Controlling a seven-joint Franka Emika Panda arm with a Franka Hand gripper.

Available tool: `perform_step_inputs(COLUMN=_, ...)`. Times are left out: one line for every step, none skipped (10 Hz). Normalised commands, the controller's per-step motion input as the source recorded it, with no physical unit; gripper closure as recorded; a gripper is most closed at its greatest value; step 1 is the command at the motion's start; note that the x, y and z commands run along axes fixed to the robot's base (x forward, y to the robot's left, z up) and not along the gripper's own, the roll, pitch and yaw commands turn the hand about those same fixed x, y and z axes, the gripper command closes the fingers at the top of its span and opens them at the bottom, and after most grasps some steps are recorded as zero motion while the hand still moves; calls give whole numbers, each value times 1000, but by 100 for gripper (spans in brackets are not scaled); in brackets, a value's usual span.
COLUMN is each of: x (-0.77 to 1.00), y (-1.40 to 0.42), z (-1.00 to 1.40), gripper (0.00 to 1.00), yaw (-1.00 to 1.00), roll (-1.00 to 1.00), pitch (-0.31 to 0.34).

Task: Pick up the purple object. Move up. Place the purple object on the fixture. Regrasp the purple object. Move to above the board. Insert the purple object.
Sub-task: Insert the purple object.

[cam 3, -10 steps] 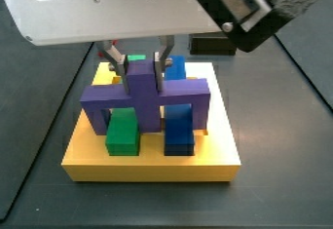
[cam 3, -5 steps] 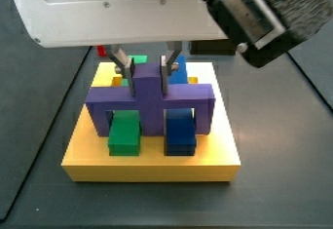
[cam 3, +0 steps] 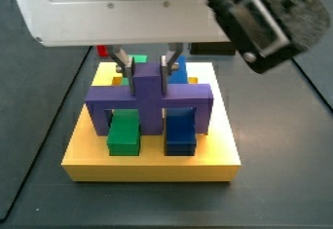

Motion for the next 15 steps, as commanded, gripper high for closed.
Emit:
perform_step_inputs(x=129, y=-63, z=0, gripper=100, yaw=17, roll=226, pitch=194)
perform_step_inputs(x=69, y=-69, z=-11, gripper=100, yaw=0, roll=261, pitch=161)
perform_step_inputs(x=0, y=-43, z=-29, gripper=100, yaw=0, roll=250, pitch=116)
perform_step_inputs(x=-34, y=0, z=-11, gripper=100, yaw=0, roll=206, pitch=79)
perform_step_inputs(x=-174, y=0, z=0, gripper=100, yaw=0, roll=113, pitch=29)
perform_step_inputs(x=-74, y=-40, z=0, gripper=100, yaw=0, roll=69, pitch=0)
perform_step_inputs(x=0, y=-140, z=-63, gripper=100, yaw=0, roll=59, pitch=4)
perform_step_inputs(x=146, y=-183, z=-154, gripper=100, yaw=0, roll=121, pitch=37)
perform_step_inputs(x=246, y=-131, z=-309, gripper=100, yaw=0, roll=156, pitch=37)
perform_step_inputs(x=237, y=-31, z=-377, gripper=100, yaw=0, roll=229, pitch=54)
perform_step_inputs(x=180, y=0, z=-343, gripper=100, yaw=0, roll=254, pitch=66)
perform_step_inputs(x=69, y=3, z=-423, gripper=100, yaw=0, roll=190, pitch=33)
perform_step_inputs(x=-26, y=31, z=-583, gripper=100, yaw=0, roll=51, pitch=0)
perform_step_inputs(x=-111, y=20, z=-654, gripper=100, yaw=0, roll=-4, pitch=-50)
perform_step_inputs(x=-106, y=0, z=-440, gripper=100, yaw=0, roll=-33, pitch=-66)
